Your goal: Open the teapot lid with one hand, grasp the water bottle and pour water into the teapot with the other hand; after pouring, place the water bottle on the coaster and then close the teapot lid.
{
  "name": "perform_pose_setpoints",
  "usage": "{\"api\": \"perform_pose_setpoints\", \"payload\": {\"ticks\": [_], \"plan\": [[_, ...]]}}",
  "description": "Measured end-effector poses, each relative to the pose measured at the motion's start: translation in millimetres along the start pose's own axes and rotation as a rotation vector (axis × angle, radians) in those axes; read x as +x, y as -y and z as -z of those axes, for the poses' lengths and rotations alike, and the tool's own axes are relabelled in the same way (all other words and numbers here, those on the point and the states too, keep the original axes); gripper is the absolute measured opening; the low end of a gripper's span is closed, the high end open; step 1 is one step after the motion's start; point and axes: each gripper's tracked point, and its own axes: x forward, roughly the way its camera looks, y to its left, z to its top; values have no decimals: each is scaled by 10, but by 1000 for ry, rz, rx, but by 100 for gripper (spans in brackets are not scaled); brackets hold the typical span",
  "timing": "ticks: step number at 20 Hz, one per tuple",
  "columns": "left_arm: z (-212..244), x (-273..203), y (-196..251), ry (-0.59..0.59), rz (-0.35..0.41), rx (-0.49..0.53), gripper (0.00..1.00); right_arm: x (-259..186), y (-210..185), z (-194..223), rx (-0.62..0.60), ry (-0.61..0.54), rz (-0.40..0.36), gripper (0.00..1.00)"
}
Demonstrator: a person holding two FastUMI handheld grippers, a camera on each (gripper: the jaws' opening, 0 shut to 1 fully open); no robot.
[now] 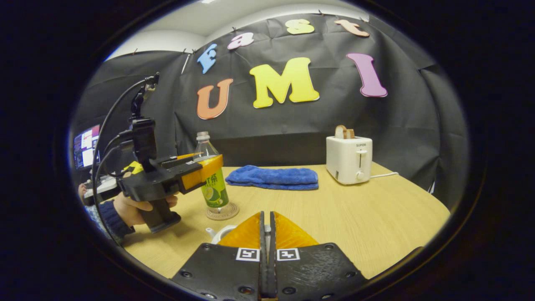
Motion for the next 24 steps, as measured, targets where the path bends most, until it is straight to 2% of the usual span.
{"api": "perform_pose_setpoints", "payload": {"ticks": [2,5,7,8,10,17,20,24], "plan": [[30,4,-30,-11,-17,5,79,-11,8,5,0,1,1,0],[51,-39,35,-37,11,8,80,-12,31,4,4,3,-1,0],[80,-52,-15,-45,-1,6,82,-12,35,17,10,0,0,0],[88,-41,-23,-47,-7,1,88,-16,35,37,11,-4,0,0],[90,-51,-13,-44,-3,-14,94,-32,35,45,10,-5,2,0],[-21,-102,-84,-18,-21,-25,98,-47,11,7,9,2,6,0],[-143,-257,-198,4,-44,-55,98,-70,-127,-91,5,25,-34,0],[-163,-654,-488,-15,-147,-64,98,-5,-344,-89,1,18,-104,0]]}}
